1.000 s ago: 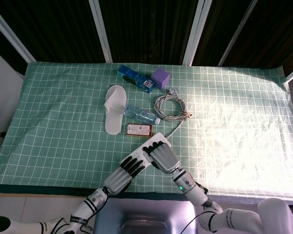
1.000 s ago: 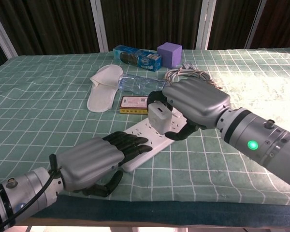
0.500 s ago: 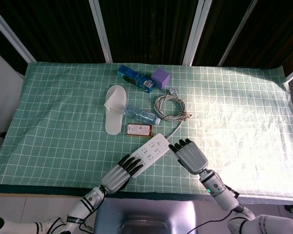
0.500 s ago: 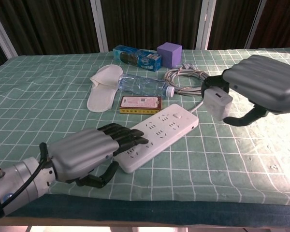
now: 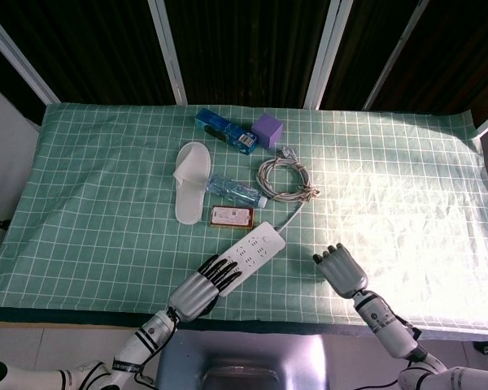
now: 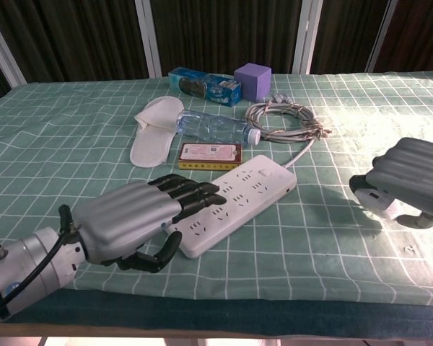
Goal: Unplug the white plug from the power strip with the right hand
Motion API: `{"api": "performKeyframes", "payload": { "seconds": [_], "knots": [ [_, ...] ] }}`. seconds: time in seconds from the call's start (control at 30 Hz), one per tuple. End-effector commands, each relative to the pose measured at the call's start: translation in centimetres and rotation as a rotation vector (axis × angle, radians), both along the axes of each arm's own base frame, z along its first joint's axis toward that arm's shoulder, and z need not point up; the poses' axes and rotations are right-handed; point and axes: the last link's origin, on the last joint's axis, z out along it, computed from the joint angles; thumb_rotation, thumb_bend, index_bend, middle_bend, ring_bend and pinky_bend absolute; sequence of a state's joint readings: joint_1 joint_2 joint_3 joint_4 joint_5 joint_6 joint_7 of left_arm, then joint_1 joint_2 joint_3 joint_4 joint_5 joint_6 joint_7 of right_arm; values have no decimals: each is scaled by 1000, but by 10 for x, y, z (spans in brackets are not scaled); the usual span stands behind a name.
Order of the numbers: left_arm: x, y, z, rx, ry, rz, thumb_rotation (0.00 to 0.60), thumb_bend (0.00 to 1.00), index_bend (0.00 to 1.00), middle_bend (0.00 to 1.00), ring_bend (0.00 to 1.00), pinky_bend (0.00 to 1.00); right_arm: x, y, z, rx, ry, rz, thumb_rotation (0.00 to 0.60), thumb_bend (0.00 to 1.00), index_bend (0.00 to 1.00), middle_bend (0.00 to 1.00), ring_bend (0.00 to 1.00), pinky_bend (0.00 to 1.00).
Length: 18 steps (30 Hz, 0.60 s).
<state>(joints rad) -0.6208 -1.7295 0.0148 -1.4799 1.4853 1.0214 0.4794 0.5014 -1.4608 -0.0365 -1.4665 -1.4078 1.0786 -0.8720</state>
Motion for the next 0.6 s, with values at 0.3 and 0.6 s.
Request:
{"api": "performKeyframes", "payload": {
  "seconds": [0.3,0.6],
  "knots": [
    [-3,3,14,40,-17,0,514,685,0,0,0,34,5,4,10,36,-47,-27,600,254,0,38,75,347],
    [-49,8,116,315,-15,-1,595,580,0,0,0,65,-8,45,111,-225,-298,-213,600,240,0,0,0,137]
  ]
}}
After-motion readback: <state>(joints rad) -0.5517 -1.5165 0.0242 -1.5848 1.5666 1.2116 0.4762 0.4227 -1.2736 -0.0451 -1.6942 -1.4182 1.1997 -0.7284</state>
